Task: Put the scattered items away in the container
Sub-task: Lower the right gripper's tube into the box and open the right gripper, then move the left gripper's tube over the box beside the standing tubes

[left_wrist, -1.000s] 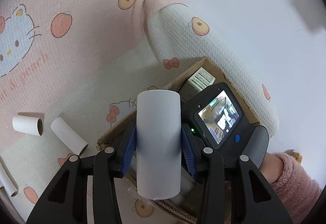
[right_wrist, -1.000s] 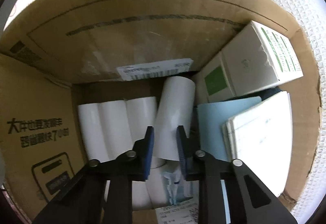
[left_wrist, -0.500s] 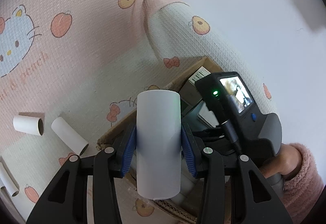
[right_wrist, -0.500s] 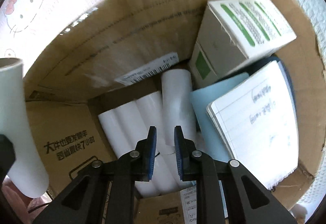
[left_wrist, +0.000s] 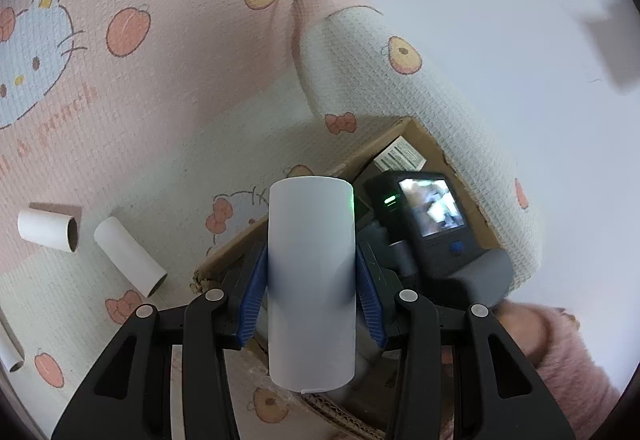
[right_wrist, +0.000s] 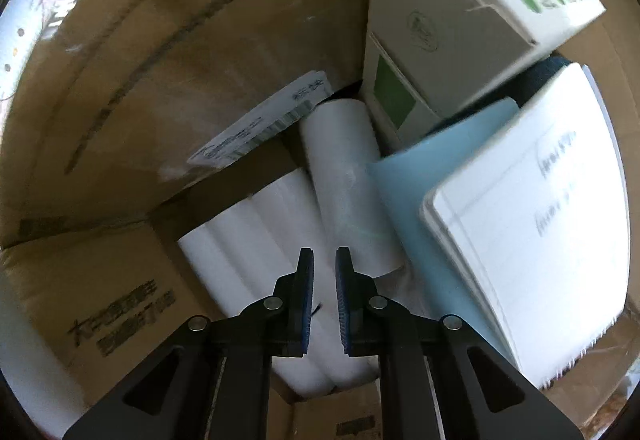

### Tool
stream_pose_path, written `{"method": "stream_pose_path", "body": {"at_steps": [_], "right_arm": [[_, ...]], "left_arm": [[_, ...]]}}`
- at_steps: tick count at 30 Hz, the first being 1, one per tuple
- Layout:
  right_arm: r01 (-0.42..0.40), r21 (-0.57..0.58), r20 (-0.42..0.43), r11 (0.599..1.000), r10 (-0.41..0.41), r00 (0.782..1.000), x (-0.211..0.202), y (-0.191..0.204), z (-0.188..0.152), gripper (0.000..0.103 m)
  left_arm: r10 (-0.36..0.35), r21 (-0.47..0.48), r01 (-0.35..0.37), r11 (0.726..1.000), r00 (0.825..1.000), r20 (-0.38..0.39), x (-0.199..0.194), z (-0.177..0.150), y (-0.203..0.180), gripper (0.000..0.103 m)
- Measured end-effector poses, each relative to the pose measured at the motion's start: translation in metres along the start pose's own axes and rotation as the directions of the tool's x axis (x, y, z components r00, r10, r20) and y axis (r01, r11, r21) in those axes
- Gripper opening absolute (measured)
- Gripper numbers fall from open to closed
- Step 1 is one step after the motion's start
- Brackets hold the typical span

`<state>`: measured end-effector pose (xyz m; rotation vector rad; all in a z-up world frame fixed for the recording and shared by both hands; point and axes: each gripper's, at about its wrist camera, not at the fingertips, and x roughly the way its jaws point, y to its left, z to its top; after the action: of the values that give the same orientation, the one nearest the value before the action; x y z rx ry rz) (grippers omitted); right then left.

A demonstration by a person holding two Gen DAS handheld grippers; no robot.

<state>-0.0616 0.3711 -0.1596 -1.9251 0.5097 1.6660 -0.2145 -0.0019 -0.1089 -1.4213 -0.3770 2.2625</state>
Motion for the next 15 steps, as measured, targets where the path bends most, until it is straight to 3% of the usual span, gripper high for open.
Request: {"method": "stream_pose_path", "body": {"at_steps": [4,6,9,13,15], "right_arm": [[0.048,-0.060,0.021,0.997,-0.047,0.999,0.001,0.006,-0.005,0.000],[0.026,-0.025,0.022,0.999,-0.025,0.999,-0.005,-0.001,-0.007,0.000],[-0.019,-0.030,0.107,0.999,0.022,0.994,-0.025,-0.007,-0.009,0.000],[0.033,-0.042,0.170,0.999,-0.025,0.985,-0.031,-0.006,-0.008,0.000],[0.098,-0.069,0.173,0.993,-0.085,0.981,-0.026,-0.001,-0.011,0.000]], "left_arm": [[0.000,0.002,0.000,1.000,1.000,-0.006,-0.001,0.000,-0.001,0.047],[0.003,0.001,-0.003,1.000,1.000,-0.006,-0.001,0.001,0.000,0.047],[0.002,-0.004,-0.002,1.000,1.000,-0.005,0.000,0.002,0.000,0.047],[0.010,-0.008,-0.010,1.000,1.000,-0.009,0.001,0.003,-0.002,0.047],[0.011,-0.008,-0.011,1.000,1.000,-0.017,0.001,0.003,-0.003,0.047]]}}
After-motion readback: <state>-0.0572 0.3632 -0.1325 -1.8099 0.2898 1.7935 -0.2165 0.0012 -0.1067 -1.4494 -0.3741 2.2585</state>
